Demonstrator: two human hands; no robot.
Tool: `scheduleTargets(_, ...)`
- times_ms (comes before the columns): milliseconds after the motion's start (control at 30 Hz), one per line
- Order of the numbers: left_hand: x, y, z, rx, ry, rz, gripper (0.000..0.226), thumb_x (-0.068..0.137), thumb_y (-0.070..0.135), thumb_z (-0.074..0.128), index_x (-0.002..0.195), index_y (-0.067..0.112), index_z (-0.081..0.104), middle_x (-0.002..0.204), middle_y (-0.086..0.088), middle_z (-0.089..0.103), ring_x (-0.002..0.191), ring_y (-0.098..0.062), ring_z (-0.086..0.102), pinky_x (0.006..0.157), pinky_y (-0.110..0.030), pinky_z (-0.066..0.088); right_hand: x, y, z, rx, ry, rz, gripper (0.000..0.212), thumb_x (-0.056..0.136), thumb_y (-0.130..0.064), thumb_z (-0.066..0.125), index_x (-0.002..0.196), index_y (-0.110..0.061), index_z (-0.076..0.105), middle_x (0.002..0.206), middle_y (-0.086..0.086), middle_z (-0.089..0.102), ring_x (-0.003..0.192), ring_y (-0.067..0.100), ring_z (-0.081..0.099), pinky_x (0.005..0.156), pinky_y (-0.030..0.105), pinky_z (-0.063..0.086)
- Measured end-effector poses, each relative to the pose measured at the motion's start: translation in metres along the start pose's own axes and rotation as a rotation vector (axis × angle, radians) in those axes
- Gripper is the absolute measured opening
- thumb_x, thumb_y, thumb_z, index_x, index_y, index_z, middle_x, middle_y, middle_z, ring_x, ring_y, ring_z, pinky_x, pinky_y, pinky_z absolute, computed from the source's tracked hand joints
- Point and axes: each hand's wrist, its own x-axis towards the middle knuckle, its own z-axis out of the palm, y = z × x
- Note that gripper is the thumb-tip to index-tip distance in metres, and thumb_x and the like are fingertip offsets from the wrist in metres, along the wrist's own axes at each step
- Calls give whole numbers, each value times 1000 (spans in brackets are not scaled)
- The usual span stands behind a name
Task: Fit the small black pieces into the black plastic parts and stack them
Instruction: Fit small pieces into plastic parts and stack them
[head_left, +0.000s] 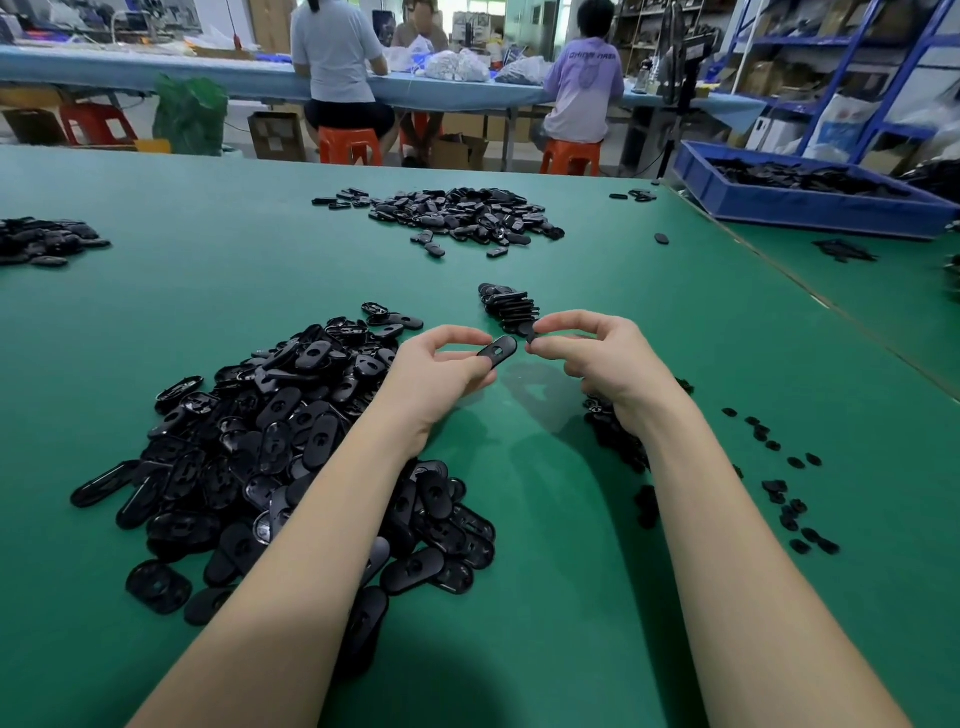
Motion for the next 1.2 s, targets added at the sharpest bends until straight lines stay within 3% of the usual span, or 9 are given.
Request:
scheduleTargets(133,-1,0,-1,-22,-19,7,18,87,-4,69,97,10,68,92,-13,74,75,-19,73,90,-30,58,0,0,3,15,-26,-11,10,81,-15,82,82,-24,77,75,-2,61,56,11,32,43,18,24)
scheduleTargets(300,-2,1,0,-35,-29,6,15,87,-2,71,95,10,70,94,-15,74,78,-20,72,89,-29,59,1,0,5,-2,-44,-3,10,82,-16,80,78,-23,75,75,-4,61,59,12,35,44,18,26)
scheduleTargets(467,-3,3,-1,-33,-49,33,17,88,-2,71,102,6,71,91,-14,75,75,-18,73,81,-22,59,2,1,5,-23,-3,-6,13,85,-16,76,75,-24,75,60,-13,57,56,12,33,42,17,24)
scheduleTargets(600,-3,4,-2,-31,-46,49,15,88,-3,70,99,6,71,91,-14,74,72,-17,72,77,-20,59,4,-1,7,-27,-35,-4,12,88,-15,73,85,-26,77,77,0,53,49,9,34,41,17,25)
scheduleTargets(833,-2,4,-2,-54,-42,44,15,87,-5,70,98,6,71,93,-16,75,75,-19,72,80,-22,60,2,0,5,21,-26,19,6,82,-19,81,87,-21,78,82,-3,73,52,10,44,42,15,29)
scheduleTargets(1067,-2,5,-3,-58,-45,45,16,87,-5,69,100,5,71,92,-14,75,73,-17,73,77,-20,59,1,-1,11,-38,-13,9,11,84,-15,78,78,-23,76,73,-1,59,54,11,39,40,14,27)
scheduleTargets(1200,-3,5,-2,-57,-57,49,18,87,-6,69,101,4,71,97,-18,74,76,-18,72,79,-20,59,2,-1,13,-109,-8,-4,7,80,-18,78,78,-24,76,60,-9,57,45,3,41,41,12,29)
